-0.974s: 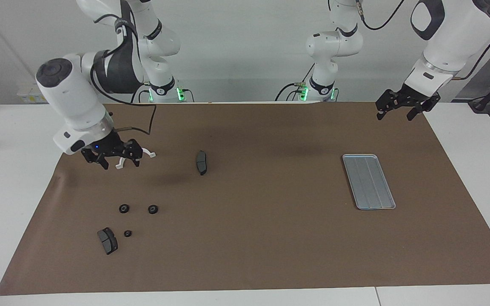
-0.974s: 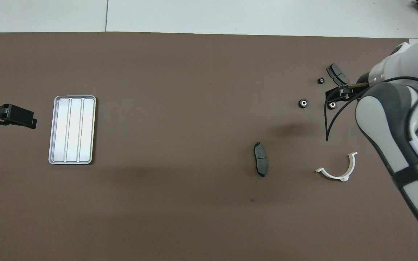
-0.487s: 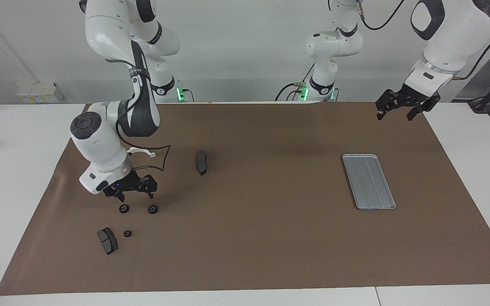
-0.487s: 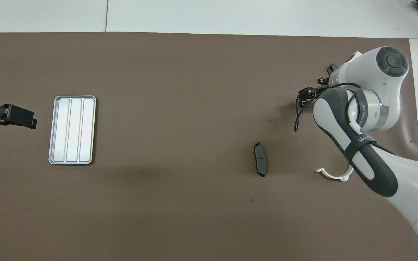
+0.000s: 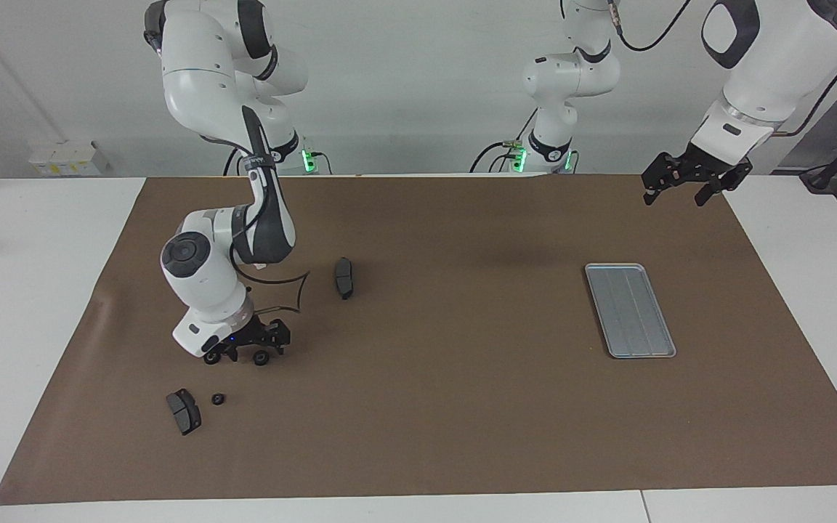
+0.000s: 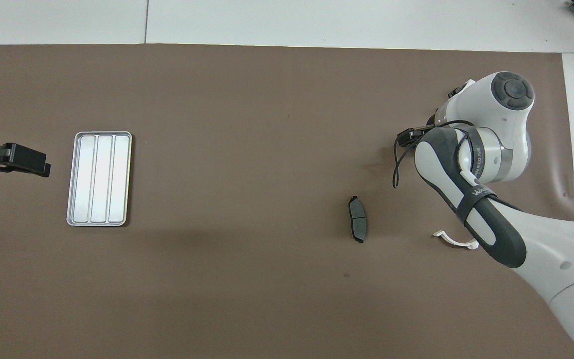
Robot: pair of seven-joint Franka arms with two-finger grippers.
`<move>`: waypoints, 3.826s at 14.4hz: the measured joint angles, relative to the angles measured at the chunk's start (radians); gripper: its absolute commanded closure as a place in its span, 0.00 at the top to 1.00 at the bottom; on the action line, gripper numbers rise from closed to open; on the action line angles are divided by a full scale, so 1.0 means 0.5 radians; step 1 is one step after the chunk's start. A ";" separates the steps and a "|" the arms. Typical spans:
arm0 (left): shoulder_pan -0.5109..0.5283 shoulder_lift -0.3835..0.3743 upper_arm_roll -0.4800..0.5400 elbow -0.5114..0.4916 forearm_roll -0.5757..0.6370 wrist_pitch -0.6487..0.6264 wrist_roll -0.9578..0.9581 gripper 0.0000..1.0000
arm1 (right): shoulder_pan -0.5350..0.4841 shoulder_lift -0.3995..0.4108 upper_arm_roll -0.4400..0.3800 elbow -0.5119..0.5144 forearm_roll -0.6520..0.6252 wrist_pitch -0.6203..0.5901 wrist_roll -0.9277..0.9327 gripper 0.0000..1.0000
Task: Pick bearing gear from pile to tray
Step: 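Grasp one black bearing with the right gripper, then carry the bearing toward the table center with the right gripper, then set the bearing down with the right gripper while the left gripper approaches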
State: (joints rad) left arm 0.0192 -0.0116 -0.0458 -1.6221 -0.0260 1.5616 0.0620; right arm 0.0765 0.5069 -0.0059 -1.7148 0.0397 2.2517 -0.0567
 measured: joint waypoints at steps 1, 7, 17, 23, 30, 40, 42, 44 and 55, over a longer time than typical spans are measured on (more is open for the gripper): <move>0.000 0.000 0.000 0.000 0.000 0.000 0.000 1.00 | -0.001 0.000 -0.001 -0.001 0.000 0.000 0.000 0.82; 0.000 0.000 0.000 0.000 0.000 0.000 0.000 1.00 | -0.001 0.000 -0.002 -0.019 0.000 0.000 0.000 0.51; 0.000 0.000 0.000 0.000 0.000 0.000 0.000 1.00 | -0.001 -0.001 -0.002 -0.024 0.000 0.000 0.000 0.19; 0.000 -0.003 0.000 0.000 0.000 -0.003 0.000 1.00 | 0.179 -0.028 0.009 0.098 -0.096 -0.105 -0.023 0.19; 0.000 -0.008 0.000 0.000 0.000 -0.003 0.000 1.00 | 0.684 -0.051 0.020 0.258 -0.095 -0.126 0.430 0.18; 0.000 -0.008 0.000 0.000 0.000 -0.003 0.000 1.00 | 1.212 0.183 0.018 0.314 -0.100 0.226 0.837 0.18; 0.000 -0.008 0.000 0.000 0.000 -0.003 0.000 1.00 | 1.241 0.219 0.018 0.332 -0.105 0.294 0.837 0.43; 0.000 -0.008 0.000 0.000 0.000 -0.003 0.000 1.00 | 1.280 0.221 0.018 0.349 -0.106 0.297 0.837 0.81; -0.006 -0.026 -0.012 -0.114 0.000 0.272 -0.136 1.00 | 0.993 0.207 -0.034 0.415 -0.116 0.195 0.601 1.00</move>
State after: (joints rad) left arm 0.0161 -0.0244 -0.0520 -1.6790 -0.0260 1.6976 -0.0058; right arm 0.5729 0.6105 -0.0231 -1.5075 -0.0184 2.3493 0.2437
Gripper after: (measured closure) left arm 0.000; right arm 0.004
